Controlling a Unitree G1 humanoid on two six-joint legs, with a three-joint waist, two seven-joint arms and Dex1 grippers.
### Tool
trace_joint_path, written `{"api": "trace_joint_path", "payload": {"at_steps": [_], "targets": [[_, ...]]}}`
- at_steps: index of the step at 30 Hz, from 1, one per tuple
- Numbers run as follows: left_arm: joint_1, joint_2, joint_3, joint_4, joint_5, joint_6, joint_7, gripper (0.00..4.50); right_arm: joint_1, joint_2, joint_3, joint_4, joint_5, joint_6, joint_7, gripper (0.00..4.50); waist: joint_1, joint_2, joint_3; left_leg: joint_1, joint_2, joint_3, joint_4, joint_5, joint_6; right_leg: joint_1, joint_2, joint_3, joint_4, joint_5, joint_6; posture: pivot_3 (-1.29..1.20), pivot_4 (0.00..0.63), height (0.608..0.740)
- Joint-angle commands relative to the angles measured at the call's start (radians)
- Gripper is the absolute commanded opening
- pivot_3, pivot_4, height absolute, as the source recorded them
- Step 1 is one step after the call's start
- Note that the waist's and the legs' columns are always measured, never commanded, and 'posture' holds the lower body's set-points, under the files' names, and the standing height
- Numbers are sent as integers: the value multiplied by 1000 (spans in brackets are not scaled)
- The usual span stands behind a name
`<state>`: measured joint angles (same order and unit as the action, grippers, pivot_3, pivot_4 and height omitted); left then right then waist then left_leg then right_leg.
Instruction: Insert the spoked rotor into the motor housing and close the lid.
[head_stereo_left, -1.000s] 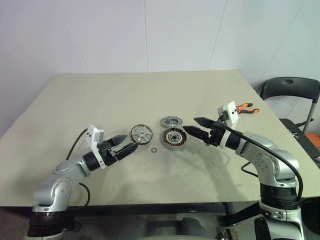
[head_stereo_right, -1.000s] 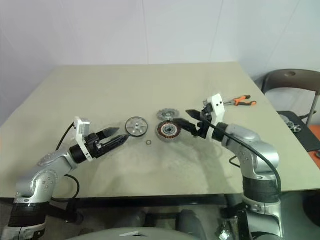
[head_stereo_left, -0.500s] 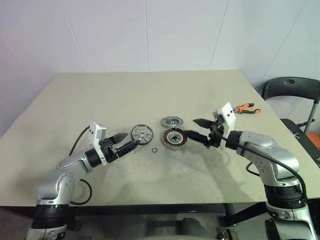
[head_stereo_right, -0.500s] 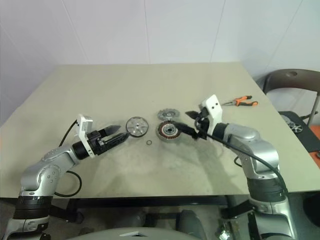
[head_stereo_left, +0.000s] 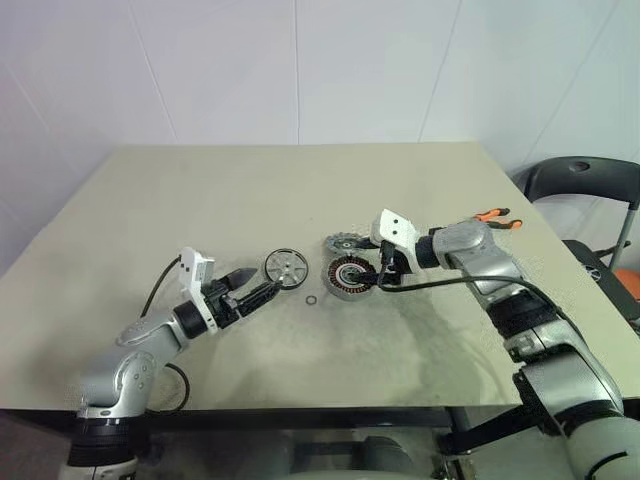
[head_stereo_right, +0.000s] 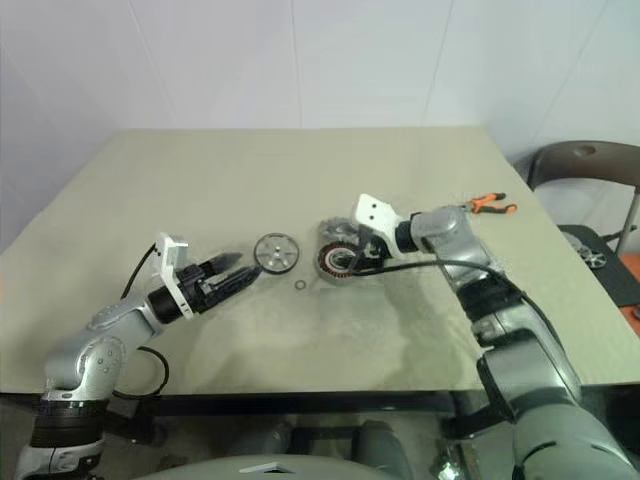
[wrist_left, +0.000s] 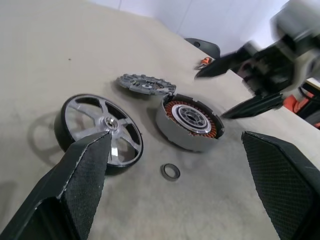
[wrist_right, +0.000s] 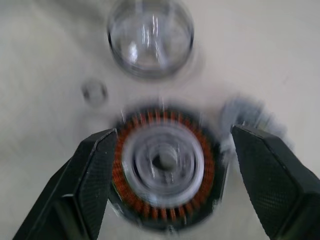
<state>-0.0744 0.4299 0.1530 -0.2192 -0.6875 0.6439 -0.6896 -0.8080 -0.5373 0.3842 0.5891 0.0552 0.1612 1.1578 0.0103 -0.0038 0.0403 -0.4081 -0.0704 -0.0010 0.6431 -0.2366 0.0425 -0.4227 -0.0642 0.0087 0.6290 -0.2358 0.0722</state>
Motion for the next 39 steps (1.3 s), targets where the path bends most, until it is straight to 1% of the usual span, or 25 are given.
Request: {"api": "trace_joint_path", "payload": {"at_steps": [1, 3, 9, 14, 18, 25, 32, 35, 39], "targets": [[30, -6, 29, -64, -12, -18, 22, 4417, -82, 15, 8, 137, -53, -115, 67, 3813, -2, 0, 0, 0, 0, 0, 0, 0, 0, -1, 0, 0, 0, 0, 0, 0, 0, 740], [52, -7, 34, -78, -15, -20, 29, 4417, -100, 20, 5, 167, -57, -135, 115, 3813, -4, 1, 0, 0, 0, 0, -1, 0, 0, -1, 0, 0, 0, 0, 0, 0, 0, 740], [92, -16, 47, -92, -17, -32, 34, 4417, -111, 7, 2, 142, -71, -175, 237, 3813, -6, 1, 0, 0, 0, 0, 0, 0, 0, -1, 0, 0, 1, 0, 0, 0, 0, 740], [106, -23, 46, -95, -12, -42, 35, 4417, -106, -9, -41, 3, -16, -109, 320, 3813, -5, 1, 0, 0, 0, 0, 0, 0, 0, -1, 0, 0, 2, 0, 0, 0, 0, 740], [102, -24, 34, -85, -7, -53, 31, 4417, -75, -16, -36, -42, -31, -94, 321, 3813, -5, 1, 0, 0, 0, 0, 0, 0, 0, -2, 0, 0, 2, 0, 0, 0, 0, 740], [78, -26, 19, -59, 0, -58, 30, 4417, -25, -8, 7, 27, -127, -174, 258, 3813, 0, 1, 0, 0, 0, 0, 0, 0, 0, -1, 0, 0, 2, 0, 0, 0, 0, 740], [87, -23, 19, -57, 0, -59, 28, 4417, -37, 17, 6, 80, -149, -198, 225, 3813, -6, 1, 0, 0, 0, 0, 0, 0, 0, -2, 0, 0, 2, 0, 0, 0, 0, 740], [90, -26, 19, -49, 4, -66, 25, 4467, -33, 22, 9, 98, -160, -221, 215, 3202, -6, 1, 0, 1, 0, 0, 0, 0, 0, -1, 0, 0, 2, 0, 0, 0, 0, 740], [96, -31, 17, -37, 13, -82, 20, 4467, -19, 21, 10, 85, -156, -226, 224, 1816, -4, 1, 0, 1, 0, 0, 0, 0, 0, 0, 0, 0, 2, 0, 0, 0, 0, 740]]}}
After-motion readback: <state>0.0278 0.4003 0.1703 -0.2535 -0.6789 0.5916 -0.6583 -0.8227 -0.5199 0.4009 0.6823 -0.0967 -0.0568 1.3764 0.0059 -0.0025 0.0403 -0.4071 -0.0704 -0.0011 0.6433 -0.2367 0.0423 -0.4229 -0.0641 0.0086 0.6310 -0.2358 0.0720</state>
